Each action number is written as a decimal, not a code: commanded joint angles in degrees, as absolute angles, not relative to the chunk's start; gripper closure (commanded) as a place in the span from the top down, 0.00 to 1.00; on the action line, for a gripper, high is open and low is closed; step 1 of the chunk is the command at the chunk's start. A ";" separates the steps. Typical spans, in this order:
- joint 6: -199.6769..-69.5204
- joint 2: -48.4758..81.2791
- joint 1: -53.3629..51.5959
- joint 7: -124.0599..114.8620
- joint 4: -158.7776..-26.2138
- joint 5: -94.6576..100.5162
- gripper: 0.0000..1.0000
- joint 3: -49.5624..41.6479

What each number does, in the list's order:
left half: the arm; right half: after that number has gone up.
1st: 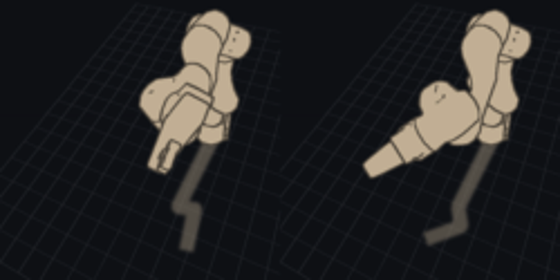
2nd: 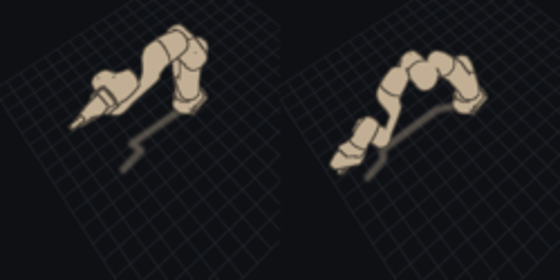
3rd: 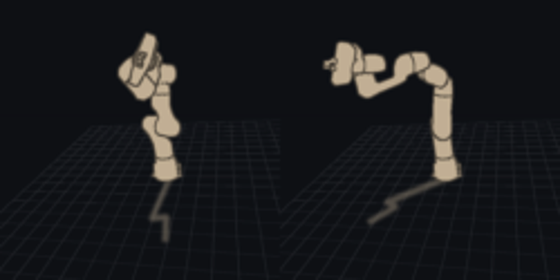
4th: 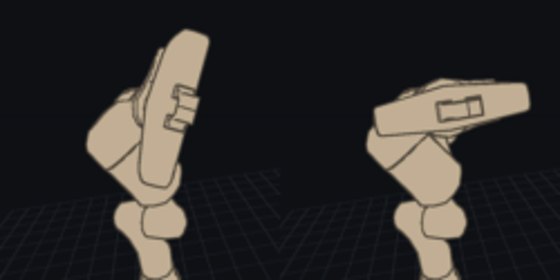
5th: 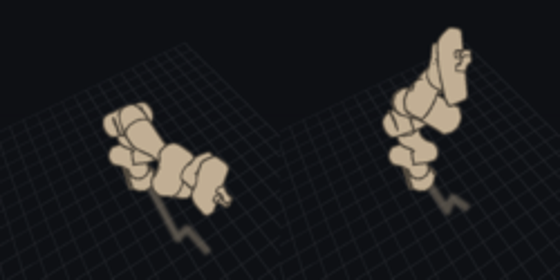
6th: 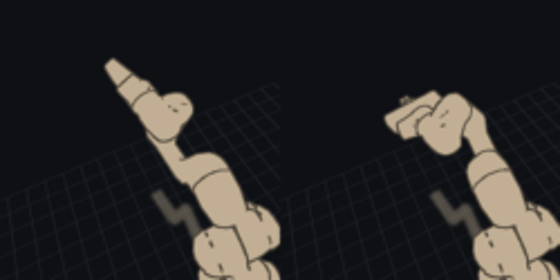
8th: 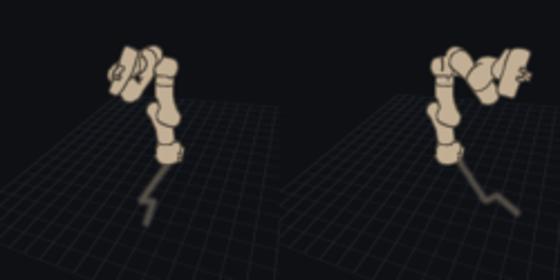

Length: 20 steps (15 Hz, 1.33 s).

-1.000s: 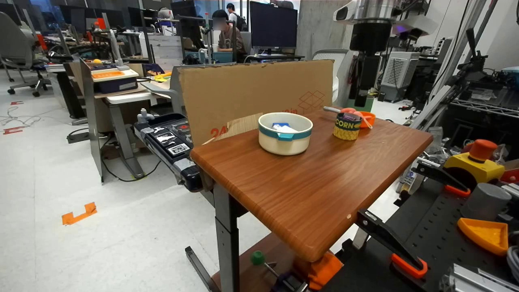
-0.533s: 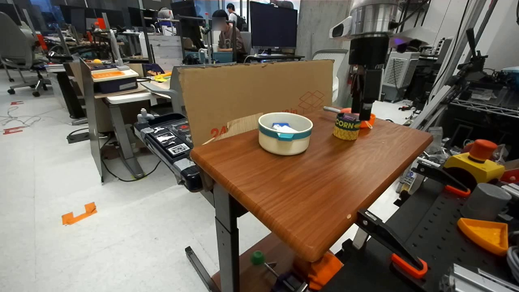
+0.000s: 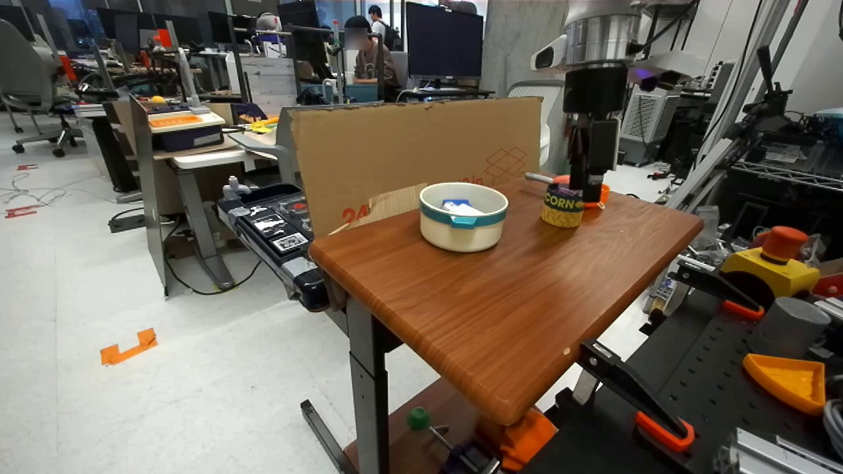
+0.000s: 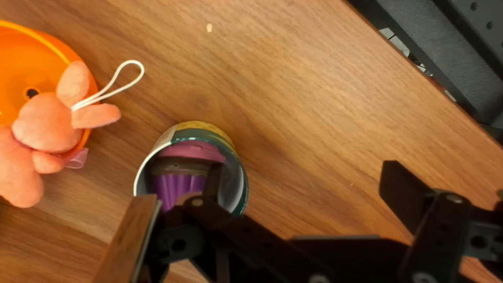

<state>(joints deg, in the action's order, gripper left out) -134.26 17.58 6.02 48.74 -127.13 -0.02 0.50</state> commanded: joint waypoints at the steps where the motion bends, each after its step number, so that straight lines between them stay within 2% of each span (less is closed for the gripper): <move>1: -134.28 18.11 5.54 45.81 -126.05 3.42 1.00 -0.09; 20: -132.74 21.85 3.39 37.04 -123.61 10.00 1.00 0.76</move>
